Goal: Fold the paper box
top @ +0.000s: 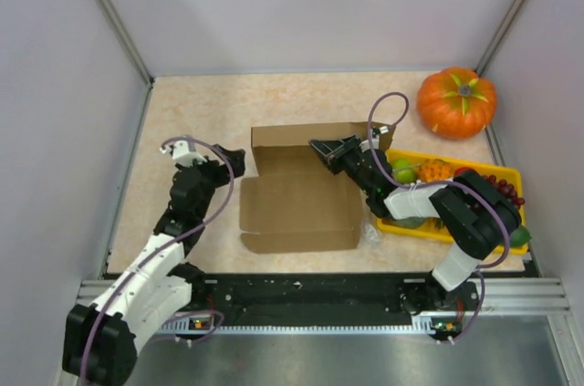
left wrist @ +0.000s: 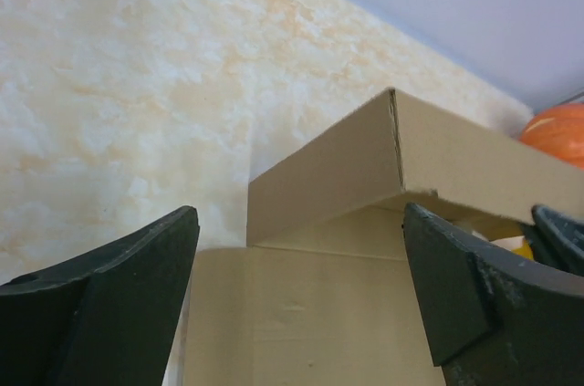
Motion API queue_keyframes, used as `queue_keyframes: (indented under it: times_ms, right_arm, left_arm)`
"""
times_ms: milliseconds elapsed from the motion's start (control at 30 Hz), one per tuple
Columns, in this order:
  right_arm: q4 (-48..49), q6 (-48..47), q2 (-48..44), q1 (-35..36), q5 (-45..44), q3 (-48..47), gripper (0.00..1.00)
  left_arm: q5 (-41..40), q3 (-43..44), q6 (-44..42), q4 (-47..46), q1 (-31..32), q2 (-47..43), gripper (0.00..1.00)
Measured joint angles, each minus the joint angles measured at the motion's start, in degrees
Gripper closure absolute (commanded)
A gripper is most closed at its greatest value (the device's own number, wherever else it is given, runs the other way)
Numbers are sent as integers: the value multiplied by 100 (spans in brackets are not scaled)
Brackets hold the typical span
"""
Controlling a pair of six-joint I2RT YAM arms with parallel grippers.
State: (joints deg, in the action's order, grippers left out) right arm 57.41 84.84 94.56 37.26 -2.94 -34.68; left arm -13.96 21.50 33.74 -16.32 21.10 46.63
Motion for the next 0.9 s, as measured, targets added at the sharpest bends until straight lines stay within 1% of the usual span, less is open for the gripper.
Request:
queue_keyframes:
  times_ms: [33, 67, 100, 133, 167, 233, 267, 300, 333, 367, 433, 467, 567, 633, 700, 767, 833, 900]
  right_arm:
    - [-2, -28, 0, 0, 9, 0, 84]
    - [-7, -70, 0, 0, 15, 0, 77]
    - [-20, -131, 0, 0, 28, -7, 73]
    - [-59, -197, 0, 0, 50, -31, 66]
    - [-116, -295, 0, 0, 94, -66, 54]
    - [-280, -535, -7, 2, 236, -138, 42]
    - [-382, -664, -13, 0, 317, -175, 29]
    - [-575, -874, -46, -2, 437, -223, 26]
    - [-761, -1060, -92, -15, 544, -262, 23]
    - [-1010, -1329, -170, -39, 699, -308, 13]
    - [-1606, -1910, -367, -76, 1027, -448, 6]
    - [-1912, -2262, -481, -98, 1185, -522, 4]
    - [-2970, -3274, -898, -162, 1587, -761, 3]
    - [-3727, -3965, -1298, -190, 1762, -866, 3]
    - [-4474, -4601, -1818, -195, 1801, -894, 3]
    - [-5021, -5066, -2323, -197, 1683, -894, 1]
    - [-5549, -5517, -2898, -221, 1366, -894, 1]
    - [-5895, -5873, -3351, -291, 1060, -894, 1]
  left_arm:
    - [442, 70, 177, 68, -339, -7, 2]
    - [804, 166, 304, 125, -629, 35, 2]
    - [1204, 295, 444, 153, -907, 179, 2]
    - [1582, 466, 562, 177, -1119, 358, 2]
    - [1947, 673, 636, 221, -1246, 584, 6]
    - [2621, 1075, 715, 295, -1294, 984, 10]
    - [2848, 1198, 728, 308, -1294, 1102, 11]
    - [3104, 1314, 734, 313, -1290, 1196, 13]
    - [3228, 1349, 734, 313, -1283, 1215, 13]
    - [3298, 1351, 702, 337, -1261, 1187, 13]
    - [3248, 1338, 483, 568, -1185, 975, 13]
    - [3176, 1309, 330, 691, -1139, 802, 13]
    - [2863, 1152, -199, 1008, -1032, 195, 12]
    - [2645, 951, -448, 1104, -929, -116, 14]
    - [2337, 728, -640, 1172, -756, -208, 17]
    - [1869, 658, -820, 1272, -389, 0, 24]
    - [1515, 684, -953, 1294, -42, 420, 25]
    - [1305, 699, -1054, 1281, 125, 866, 25]
